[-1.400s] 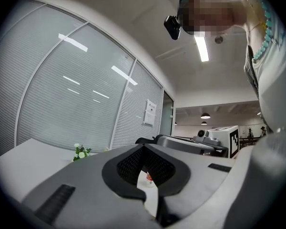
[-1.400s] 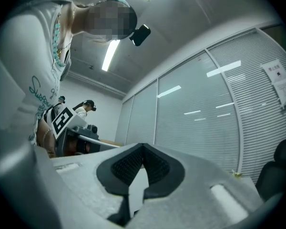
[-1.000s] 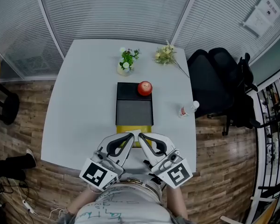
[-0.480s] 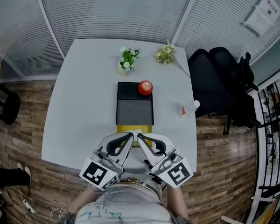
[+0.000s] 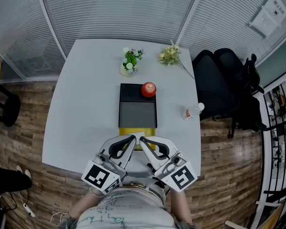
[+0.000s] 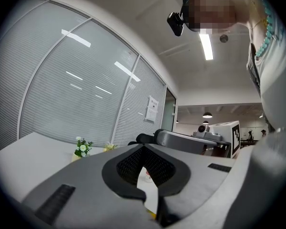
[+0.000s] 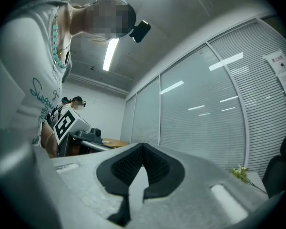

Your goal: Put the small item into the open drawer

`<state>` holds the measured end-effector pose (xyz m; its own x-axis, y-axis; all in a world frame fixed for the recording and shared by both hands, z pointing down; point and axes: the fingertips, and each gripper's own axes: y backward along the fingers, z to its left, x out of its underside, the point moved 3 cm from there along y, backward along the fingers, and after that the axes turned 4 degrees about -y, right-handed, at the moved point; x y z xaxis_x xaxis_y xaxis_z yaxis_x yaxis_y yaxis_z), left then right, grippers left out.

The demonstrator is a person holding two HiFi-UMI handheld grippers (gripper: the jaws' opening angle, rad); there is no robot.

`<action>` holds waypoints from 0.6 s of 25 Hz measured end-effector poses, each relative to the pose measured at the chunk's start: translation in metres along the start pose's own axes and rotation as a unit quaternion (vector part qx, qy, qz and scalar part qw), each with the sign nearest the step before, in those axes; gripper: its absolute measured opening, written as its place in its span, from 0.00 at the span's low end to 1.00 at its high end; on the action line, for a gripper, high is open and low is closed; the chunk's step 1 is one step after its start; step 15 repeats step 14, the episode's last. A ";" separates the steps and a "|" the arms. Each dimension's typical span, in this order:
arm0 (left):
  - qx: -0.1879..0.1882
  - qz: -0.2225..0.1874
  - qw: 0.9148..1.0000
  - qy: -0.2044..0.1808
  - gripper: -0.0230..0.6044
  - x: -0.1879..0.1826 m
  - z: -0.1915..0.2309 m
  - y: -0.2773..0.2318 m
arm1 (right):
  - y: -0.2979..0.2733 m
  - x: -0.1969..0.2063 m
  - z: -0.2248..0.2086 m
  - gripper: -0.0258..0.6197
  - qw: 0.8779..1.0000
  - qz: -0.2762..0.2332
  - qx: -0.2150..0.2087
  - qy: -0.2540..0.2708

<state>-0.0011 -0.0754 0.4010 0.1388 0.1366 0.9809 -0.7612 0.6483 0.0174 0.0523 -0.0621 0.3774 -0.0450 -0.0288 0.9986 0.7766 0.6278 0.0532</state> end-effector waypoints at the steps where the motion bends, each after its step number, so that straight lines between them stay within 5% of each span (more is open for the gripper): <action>1: 0.000 0.001 1.000 0.000 0.03 0.000 0.000 0.000 | 0.000 0.000 0.000 0.04 1.000 0.000 -0.001 0.000; 15: -0.008 0.006 1.000 -0.001 0.03 0.001 0.002 0.004 | -0.003 0.002 0.004 0.04 1.000 0.008 -0.015 -0.001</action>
